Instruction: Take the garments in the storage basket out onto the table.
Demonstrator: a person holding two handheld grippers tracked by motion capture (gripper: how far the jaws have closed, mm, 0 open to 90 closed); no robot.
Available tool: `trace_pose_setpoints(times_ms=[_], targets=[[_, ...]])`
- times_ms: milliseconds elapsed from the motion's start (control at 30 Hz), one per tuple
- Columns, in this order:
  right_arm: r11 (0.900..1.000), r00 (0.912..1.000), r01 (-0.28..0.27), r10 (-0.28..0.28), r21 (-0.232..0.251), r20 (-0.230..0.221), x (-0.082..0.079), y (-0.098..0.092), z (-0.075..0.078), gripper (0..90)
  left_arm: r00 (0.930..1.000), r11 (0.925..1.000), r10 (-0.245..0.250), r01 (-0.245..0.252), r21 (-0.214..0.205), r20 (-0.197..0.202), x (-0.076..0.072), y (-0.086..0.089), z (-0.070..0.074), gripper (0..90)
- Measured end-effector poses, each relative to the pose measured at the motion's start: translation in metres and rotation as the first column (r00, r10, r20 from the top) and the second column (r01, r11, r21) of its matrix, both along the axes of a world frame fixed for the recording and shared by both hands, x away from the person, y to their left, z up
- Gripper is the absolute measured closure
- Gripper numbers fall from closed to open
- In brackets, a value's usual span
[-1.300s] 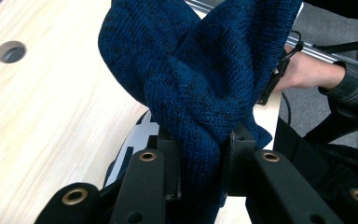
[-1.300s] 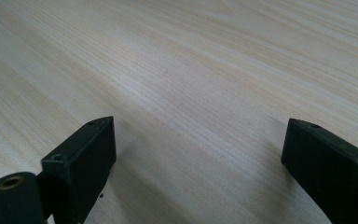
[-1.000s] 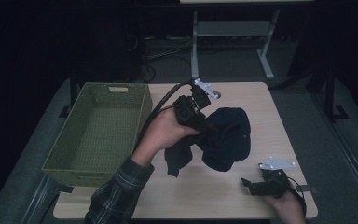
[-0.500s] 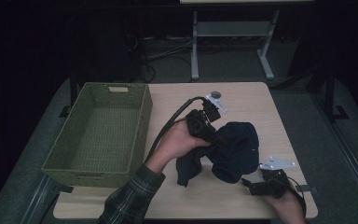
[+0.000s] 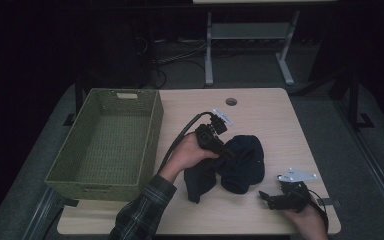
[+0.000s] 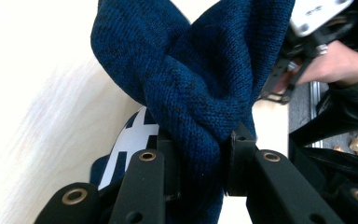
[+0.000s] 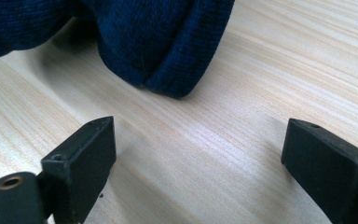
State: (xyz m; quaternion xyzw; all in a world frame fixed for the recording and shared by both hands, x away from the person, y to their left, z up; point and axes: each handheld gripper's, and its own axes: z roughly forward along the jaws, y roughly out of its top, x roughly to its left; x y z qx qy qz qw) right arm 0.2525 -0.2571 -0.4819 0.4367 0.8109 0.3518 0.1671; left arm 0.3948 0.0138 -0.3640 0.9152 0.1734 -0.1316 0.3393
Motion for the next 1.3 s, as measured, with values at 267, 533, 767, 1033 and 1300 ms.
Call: trace_pose_setpoints(times_ms=[267,533,767,1033,1300], targets=[[1.0,1.0,-0.001,0.001,-0.002,0.0,0.0,0.0,0.0,9.7,0.9986,0.9984,0.053,-0.053,0.017,0.002,0.013,0.014,-0.018,72.6],[1.0,1.0,-0.001,0.001,-0.003,0.001,0.0,0.0,0.0,9.7,0.9962,0.9945,0.082,-0.083,0.063,0.029,0.019,0.015,-0.033,72.3],[1.0,1.0,-0.002,0.002,-0.002,0.001,0.0,0.0,0.0,9.7,0.9925,0.9874,0.093,-0.102,0.121,0.079,0.022,0.008,-0.045,71.9],[1.0,1.0,-0.001,0.001,-0.002,0.0,0.0,0.0,0.0,9.7,0.9842,0.982,0.088,-0.112,0.152,0.153,0.021,0.006,-0.041,58.1],[1.0,1.0,-0.001,0.001,-0.002,0.0,0.0,0.0,0.0,9.7,0.9624,0.9757,0.113,-0.154,0.156,0.247,0.016,0.015,-0.014,35.6]])
